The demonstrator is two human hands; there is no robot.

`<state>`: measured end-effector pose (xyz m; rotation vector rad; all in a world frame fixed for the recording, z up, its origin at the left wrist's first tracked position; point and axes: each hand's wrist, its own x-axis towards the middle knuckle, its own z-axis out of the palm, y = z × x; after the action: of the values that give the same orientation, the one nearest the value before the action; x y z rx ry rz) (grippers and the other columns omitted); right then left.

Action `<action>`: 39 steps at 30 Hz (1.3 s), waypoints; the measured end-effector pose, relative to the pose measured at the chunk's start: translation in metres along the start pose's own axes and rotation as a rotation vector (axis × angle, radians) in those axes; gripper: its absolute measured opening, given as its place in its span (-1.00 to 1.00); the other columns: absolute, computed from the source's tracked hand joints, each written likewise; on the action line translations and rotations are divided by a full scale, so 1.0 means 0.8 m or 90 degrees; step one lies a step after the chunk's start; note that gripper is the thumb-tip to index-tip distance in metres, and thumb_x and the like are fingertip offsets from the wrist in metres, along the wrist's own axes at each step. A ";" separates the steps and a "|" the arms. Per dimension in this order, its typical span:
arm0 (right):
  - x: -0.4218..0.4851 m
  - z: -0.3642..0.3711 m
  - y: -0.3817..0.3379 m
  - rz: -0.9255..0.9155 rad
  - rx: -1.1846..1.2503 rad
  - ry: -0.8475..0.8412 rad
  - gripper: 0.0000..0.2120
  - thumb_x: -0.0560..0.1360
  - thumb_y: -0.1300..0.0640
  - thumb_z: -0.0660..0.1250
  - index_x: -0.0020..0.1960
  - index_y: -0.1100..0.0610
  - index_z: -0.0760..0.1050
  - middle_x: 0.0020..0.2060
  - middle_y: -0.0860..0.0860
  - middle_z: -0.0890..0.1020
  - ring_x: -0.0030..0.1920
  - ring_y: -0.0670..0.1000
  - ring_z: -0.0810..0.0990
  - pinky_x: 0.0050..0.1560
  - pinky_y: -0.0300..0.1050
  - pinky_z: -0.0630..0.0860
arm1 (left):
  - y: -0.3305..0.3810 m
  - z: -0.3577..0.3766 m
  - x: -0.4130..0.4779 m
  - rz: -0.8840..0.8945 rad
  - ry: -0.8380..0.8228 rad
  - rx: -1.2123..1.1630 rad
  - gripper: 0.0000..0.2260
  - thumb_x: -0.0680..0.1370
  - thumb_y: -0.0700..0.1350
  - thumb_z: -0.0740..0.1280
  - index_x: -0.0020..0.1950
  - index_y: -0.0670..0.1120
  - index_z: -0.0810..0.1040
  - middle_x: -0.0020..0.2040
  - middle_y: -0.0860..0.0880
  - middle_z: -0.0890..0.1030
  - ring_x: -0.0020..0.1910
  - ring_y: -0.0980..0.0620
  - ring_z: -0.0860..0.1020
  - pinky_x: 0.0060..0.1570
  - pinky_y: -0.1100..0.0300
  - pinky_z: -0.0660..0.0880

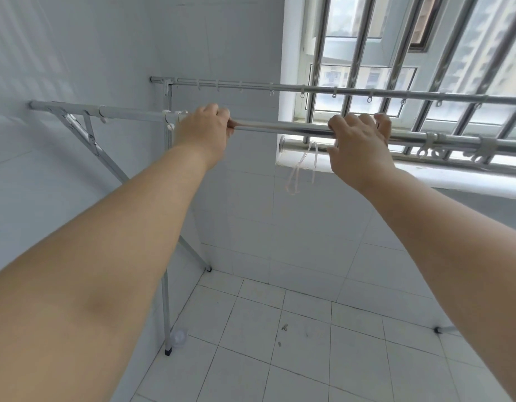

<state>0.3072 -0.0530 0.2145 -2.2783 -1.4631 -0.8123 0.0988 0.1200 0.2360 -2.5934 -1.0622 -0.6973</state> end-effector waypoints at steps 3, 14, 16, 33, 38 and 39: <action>-0.008 -0.006 -0.003 0.001 0.014 -0.018 -0.72 0.49 0.14 0.32 0.18 0.12 0.40 0.01 0.07 0.52 0.22 0.17 0.40 0.44 0.15 -0.01 | 0.009 0.002 -0.004 -0.015 -0.004 0.016 -0.72 0.61 -0.05 0.13 0.22 -0.19 0.42 0.22 -0.20 0.50 0.24 -0.18 0.41 0.17 -0.08 0.38; -0.051 -0.051 0.015 0.065 0.116 0.029 -0.54 0.48 0.20 0.31 0.37 0.08 0.37 0.29 0.07 0.46 0.36 0.16 0.32 0.41 0.04 0.22 | 0.105 -0.024 -0.009 0.111 -0.036 -0.045 -0.47 0.56 -0.18 0.13 0.52 -0.11 0.10 0.54 -0.10 0.18 0.53 -0.09 0.11 0.51 -0.09 0.03; -0.069 -0.064 0.036 0.088 0.093 0.030 -0.55 0.49 0.19 0.31 0.36 0.08 0.38 0.29 0.08 0.46 0.37 0.16 0.32 0.41 0.04 0.23 | 0.136 -0.032 -0.009 0.149 -0.023 -0.080 -0.46 0.52 -0.22 0.14 0.51 -0.11 0.13 0.54 -0.10 0.20 0.52 -0.08 0.12 0.51 -0.09 0.02; -0.236 -0.203 0.273 0.315 0.021 0.096 -0.59 0.53 0.14 0.29 0.36 0.11 0.39 0.23 0.12 0.52 0.29 0.16 0.42 0.29 0.06 0.35 | 0.445 -0.092 -0.036 0.334 0.013 -0.219 -0.57 0.62 -0.03 0.11 0.47 -0.14 0.24 0.49 -0.13 0.30 0.49 -0.10 0.21 0.49 -0.09 0.09; -0.286 -0.239 0.377 0.401 0.073 0.094 -0.61 0.57 0.08 0.25 0.38 0.13 0.37 0.26 0.13 0.51 0.30 0.15 0.43 0.23 0.05 0.40 | 0.548 -0.101 -0.044 0.332 -0.027 -0.212 -0.57 0.63 -0.02 0.08 0.47 -0.13 0.23 0.50 -0.12 0.27 0.50 -0.09 0.19 0.50 -0.09 0.05; -0.295 -0.246 0.398 0.425 0.093 0.094 -0.61 0.58 0.06 0.24 0.38 0.13 0.37 0.26 0.14 0.51 0.29 0.16 0.44 0.22 0.05 0.41 | 0.565 -0.102 -0.045 0.327 -0.040 -0.204 -0.56 0.63 -0.01 0.07 0.48 -0.13 0.21 0.51 -0.11 0.25 0.51 -0.09 0.17 0.51 -0.09 0.03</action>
<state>0.4623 -0.4666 0.2387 -2.3061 -0.5979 -0.6173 0.3708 -0.2512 0.2643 -2.9903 -0.2749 -0.6998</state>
